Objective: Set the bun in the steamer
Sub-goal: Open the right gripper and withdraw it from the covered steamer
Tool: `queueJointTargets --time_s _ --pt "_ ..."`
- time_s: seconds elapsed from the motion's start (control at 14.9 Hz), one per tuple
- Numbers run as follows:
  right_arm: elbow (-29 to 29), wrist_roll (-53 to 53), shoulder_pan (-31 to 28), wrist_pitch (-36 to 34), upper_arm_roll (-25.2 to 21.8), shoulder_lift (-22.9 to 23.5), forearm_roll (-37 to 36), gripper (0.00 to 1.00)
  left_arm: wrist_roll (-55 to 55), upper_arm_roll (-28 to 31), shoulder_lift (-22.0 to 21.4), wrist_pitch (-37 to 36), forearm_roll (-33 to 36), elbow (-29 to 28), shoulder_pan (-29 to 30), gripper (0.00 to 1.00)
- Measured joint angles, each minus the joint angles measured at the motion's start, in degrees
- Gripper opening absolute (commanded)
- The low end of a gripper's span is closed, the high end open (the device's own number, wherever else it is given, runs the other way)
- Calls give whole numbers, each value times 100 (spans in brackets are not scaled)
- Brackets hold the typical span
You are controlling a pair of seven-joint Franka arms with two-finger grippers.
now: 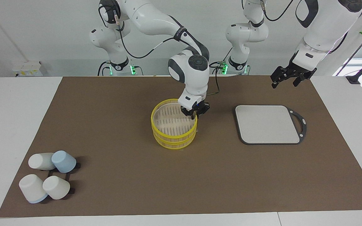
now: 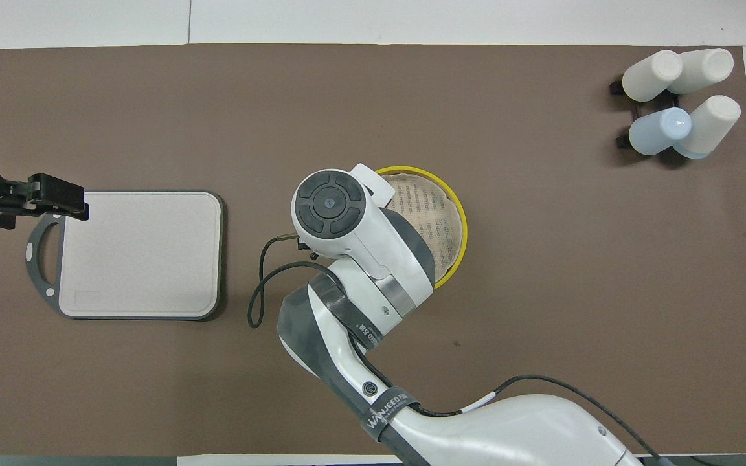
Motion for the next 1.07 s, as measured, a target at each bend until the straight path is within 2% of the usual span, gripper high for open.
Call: queueJointTargets --time_s 0.13,0.27,0.4,0.74,1.07 --pt "-1 0 2 17 5 0 0 50 2 0 0 0 0 0 0 100" --pt "-1 0 1 24 3 0 0 60 2 0 0 0 0 0 0 100" --pt "-1 6 -3 24 -3 -1 0 100 2 0 0 0 0 0 0 100" --pt "239 311 -84 -199 -73 -48 -5 100 2 2 0 0 0 0 0 100" --pt "682 240 -561 -793 -102 -146 -94 100 2 2 0 0 0 0 0 100"
